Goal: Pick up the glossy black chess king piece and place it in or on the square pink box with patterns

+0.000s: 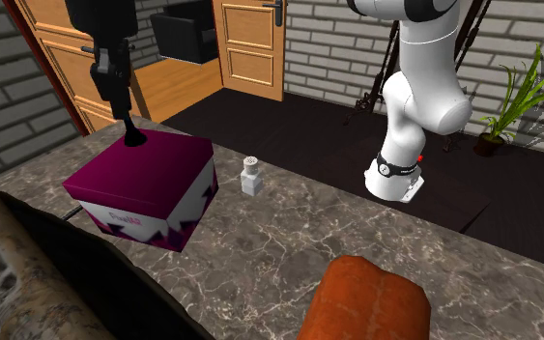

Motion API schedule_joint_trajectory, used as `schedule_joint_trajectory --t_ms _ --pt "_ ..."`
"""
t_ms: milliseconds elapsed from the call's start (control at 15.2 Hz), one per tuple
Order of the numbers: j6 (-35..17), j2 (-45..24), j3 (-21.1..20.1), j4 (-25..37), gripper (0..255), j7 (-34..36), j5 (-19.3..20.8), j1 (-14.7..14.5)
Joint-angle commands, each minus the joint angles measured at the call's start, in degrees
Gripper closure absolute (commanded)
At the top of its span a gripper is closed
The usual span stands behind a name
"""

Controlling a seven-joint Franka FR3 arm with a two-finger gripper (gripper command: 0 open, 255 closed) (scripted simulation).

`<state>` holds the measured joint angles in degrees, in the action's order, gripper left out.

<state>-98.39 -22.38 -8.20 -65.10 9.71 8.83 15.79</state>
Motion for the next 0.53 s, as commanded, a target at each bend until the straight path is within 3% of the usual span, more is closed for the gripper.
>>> schedule_joint_trajectory --t_ms 0,462 --pt "-1.96 0.74 -0.01 -2.67 255 0.18 -0.07 0.16" --pt "-6.37 1.95 0.01 -8.3 255 0.57 -0.14 0.5"
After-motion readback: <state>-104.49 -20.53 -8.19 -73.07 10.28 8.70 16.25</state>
